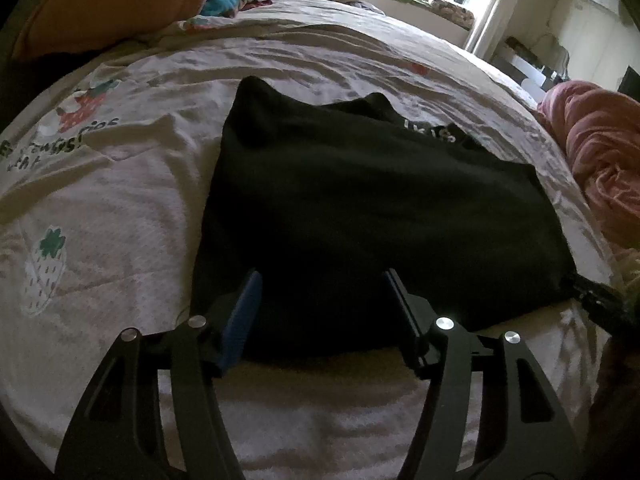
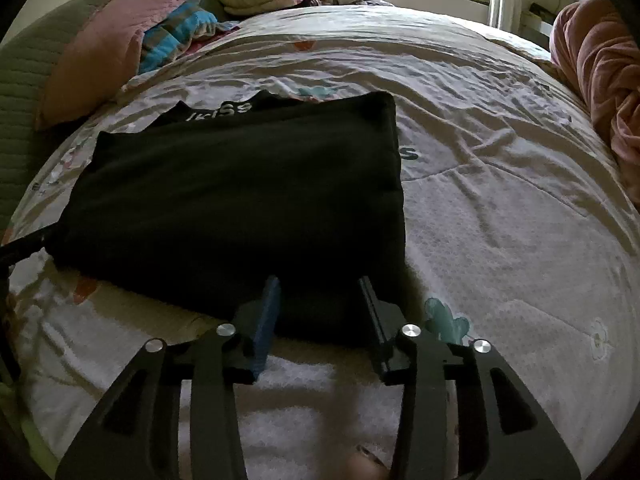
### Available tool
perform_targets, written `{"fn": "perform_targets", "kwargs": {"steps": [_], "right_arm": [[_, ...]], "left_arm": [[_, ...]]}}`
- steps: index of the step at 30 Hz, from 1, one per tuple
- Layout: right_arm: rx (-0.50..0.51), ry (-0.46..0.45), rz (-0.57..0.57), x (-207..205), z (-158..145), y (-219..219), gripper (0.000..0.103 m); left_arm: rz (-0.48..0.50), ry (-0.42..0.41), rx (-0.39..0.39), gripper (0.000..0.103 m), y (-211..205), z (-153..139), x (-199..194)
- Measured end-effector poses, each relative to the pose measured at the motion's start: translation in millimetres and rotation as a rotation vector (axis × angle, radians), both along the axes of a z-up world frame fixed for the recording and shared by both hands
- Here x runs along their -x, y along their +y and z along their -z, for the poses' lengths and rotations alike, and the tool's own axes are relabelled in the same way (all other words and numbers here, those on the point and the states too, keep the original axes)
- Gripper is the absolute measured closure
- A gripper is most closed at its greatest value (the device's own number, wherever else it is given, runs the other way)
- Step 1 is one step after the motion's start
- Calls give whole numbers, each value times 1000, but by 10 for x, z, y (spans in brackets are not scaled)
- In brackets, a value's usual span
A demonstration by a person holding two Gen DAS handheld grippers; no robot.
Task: Fold small clothes
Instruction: 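Smooth the folded black shirt with both open tools pressing its edges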
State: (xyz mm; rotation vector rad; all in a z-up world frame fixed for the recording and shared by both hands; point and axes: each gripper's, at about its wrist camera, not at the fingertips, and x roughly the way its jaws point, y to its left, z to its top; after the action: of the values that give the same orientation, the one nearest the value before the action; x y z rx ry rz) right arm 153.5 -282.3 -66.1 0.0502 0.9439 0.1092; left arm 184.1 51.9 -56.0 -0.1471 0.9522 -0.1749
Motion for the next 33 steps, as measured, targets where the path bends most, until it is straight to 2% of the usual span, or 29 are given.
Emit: {"fn": "perform_targets", "kwargs": {"steps": [4, 7, 12, 15, 18, 20, 33], "right_arm": [[0, -32, 3, 73, -82, 19, 53], [-11, -55, 6, 114, -150, 9, 45], [-15, -82, 7, 152, -239, 19, 33], [-24, -107, 8, 177, -289, 39, 16], [-22, -127, 7, 204, -330, 62, 8], [-21, -137, 3, 217, -356, 80, 8], [-24, -149, -31, 260, -416, 269, 6]], "left_arm": [[-1, -9, 5, 40, -3, -49, 45], [3, -23, -1, 39, -18, -97, 82], [5, -33, 3, 30, -20, -155, 125], [4, -43, 5, 22, -19, -192, 153], [4, -51, 0, 20, -24, -222, 178], [-3, -56, -7, 10, -23, -235, 192], [-19, -65, 2, 10, 49, -283, 222]]}}
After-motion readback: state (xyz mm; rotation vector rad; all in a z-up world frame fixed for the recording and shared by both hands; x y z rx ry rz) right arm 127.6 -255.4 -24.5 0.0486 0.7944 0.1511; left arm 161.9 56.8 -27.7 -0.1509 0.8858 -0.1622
